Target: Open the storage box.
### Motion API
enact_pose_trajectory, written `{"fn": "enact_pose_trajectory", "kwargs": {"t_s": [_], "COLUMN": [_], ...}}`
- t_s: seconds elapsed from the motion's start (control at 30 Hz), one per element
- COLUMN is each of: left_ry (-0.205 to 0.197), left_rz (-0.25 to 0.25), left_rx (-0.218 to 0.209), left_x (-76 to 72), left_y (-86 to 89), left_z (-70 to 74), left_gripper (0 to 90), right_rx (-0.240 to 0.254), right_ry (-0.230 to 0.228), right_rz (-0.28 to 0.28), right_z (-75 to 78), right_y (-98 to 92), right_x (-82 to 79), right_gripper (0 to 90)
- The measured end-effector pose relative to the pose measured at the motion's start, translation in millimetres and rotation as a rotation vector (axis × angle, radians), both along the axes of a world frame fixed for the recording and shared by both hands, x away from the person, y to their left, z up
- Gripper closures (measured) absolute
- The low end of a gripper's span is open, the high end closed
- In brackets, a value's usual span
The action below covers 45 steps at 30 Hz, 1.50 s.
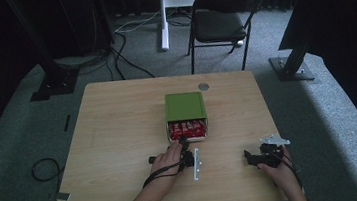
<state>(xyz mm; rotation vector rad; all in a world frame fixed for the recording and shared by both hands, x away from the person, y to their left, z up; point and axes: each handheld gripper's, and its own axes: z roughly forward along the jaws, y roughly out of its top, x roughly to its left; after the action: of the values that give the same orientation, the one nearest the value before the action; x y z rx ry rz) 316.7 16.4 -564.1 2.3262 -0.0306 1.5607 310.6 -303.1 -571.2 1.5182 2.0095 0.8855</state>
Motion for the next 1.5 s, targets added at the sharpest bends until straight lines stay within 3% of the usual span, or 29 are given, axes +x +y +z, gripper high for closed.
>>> {"fn": "enact_pose_trajectory", "kwargs": {"t_s": [1.5], "left_ry": [-0.005], "left_rz": [0.004], "left_rx": [0.029], "left_x": [-42.3], "left_y": [-3.5], "left_z": [-0.9], "left_gripper": [69.6], "right_rx": [0.0], "right_ry": [0.0], "right_rz": [0.0], "right_z": [0.0], "right_y": [0.0], "right_x": [0.0], "right_gripper": [10.6]}}
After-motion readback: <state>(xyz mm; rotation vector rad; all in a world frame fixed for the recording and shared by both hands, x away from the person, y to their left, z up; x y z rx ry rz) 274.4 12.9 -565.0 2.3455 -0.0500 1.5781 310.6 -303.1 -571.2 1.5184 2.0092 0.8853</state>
